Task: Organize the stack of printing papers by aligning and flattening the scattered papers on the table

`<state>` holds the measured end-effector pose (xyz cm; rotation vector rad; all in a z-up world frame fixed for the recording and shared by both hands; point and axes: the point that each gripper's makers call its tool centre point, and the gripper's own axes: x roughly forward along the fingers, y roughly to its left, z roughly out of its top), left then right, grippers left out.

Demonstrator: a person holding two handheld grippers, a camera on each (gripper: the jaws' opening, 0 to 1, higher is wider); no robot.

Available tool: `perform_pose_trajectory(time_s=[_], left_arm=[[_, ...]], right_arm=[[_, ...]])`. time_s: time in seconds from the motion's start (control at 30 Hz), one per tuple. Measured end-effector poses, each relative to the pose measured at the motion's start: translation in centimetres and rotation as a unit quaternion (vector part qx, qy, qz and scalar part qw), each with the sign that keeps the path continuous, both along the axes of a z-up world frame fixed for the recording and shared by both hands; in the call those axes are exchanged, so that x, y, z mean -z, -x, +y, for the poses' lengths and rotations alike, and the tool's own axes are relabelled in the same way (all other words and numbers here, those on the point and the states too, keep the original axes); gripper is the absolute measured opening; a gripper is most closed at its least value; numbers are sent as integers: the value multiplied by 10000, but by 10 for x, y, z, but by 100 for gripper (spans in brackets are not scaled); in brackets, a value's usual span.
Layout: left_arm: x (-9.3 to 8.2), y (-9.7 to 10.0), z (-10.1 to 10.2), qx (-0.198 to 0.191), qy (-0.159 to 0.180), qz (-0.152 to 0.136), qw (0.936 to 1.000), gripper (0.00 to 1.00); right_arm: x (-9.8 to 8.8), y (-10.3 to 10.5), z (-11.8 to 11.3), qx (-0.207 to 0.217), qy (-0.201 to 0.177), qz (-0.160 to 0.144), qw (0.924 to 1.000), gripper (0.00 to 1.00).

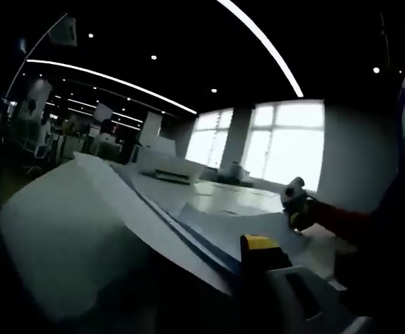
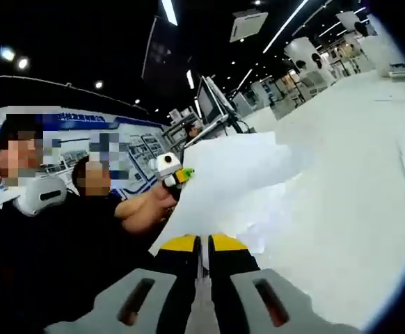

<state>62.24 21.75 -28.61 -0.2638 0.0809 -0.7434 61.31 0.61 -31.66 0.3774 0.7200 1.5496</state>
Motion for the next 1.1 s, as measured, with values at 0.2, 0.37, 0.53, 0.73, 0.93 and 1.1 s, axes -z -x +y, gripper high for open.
perform_pose_trajectory(time_s=[0.2, 0.37, 0.53, 0.73, 0.93, 1.1], left_arm=[[10, -5, -14, 117, -214, 335, 9991, 35], [12, -9, -18, 103, -100, 464, 9988, 29], [16, -8, -19, 122, -242, 460, 9986, 15], [8, -3, -23, 217, -270, 117, 9993, 6], [0, 5, -25, 424, -301, -229, 9984, 6], [-6, 8, -24, 518, -299, -480, 9971, 6]], right_arm=[[9, 17, 12, -426, 185, -355, 9983, 0], [9, 20, 19, -435, 183, -369, 9982, 0], [11, 21, 16, -399, 233, -343, 9983, 0], [15, 22, 17, -343, 423, -689, 9961, 8], [1, 14, 4, 62, 410, -1127, 9928, 19], [-12, 5, -10, 380, 426, -1516, 9868, 24]])
